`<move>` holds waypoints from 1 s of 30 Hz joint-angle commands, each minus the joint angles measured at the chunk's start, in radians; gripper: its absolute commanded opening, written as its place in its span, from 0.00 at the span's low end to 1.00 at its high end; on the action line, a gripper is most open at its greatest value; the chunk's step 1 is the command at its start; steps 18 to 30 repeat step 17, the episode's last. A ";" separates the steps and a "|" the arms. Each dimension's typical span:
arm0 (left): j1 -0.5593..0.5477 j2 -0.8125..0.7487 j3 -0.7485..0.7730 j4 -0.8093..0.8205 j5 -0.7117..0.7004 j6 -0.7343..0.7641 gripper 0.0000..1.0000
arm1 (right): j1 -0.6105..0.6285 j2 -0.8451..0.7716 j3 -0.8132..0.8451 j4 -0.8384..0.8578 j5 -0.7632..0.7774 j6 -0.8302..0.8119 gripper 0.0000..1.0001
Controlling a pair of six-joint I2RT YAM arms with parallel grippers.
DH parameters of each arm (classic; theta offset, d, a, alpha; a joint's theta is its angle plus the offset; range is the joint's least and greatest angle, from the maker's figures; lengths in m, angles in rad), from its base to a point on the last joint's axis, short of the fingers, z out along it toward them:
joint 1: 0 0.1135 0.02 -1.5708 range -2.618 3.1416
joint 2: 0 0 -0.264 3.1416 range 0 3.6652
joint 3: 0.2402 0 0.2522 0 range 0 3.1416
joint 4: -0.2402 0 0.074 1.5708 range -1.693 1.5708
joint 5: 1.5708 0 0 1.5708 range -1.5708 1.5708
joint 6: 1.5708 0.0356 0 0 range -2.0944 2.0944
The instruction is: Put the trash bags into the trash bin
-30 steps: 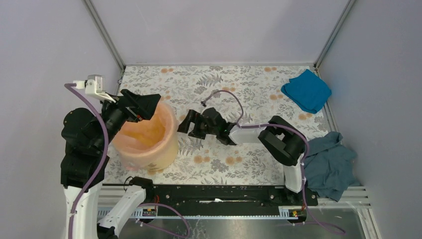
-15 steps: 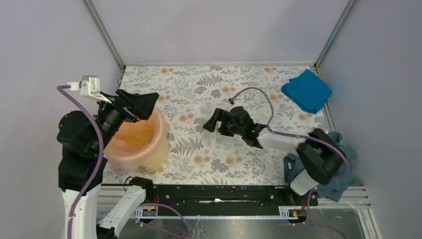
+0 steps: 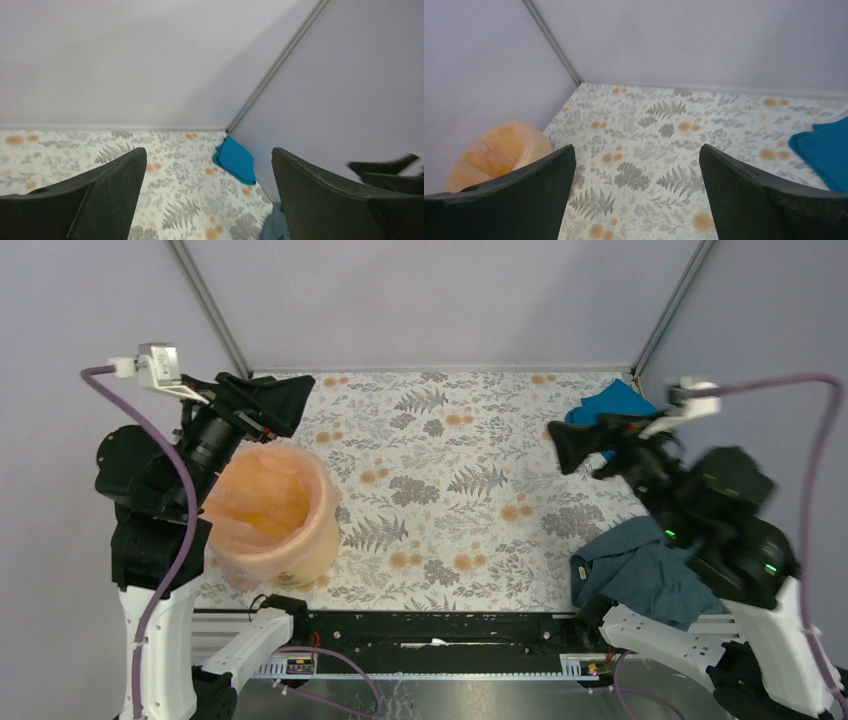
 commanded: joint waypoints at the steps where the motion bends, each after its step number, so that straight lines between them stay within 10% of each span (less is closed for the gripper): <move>1: 0.003 -0.040 0.098 0.036 -0.093 0.067 0.99 | 0.002 -0.071 0.129 -0.178 0.083 -0.111 1.00; 30: 0.003 -0.042 0.143 -0.012 -0.091 0.044 0.99 | 0.002 -0.139 0.191 -0.137 -0.002 -0.132 0.99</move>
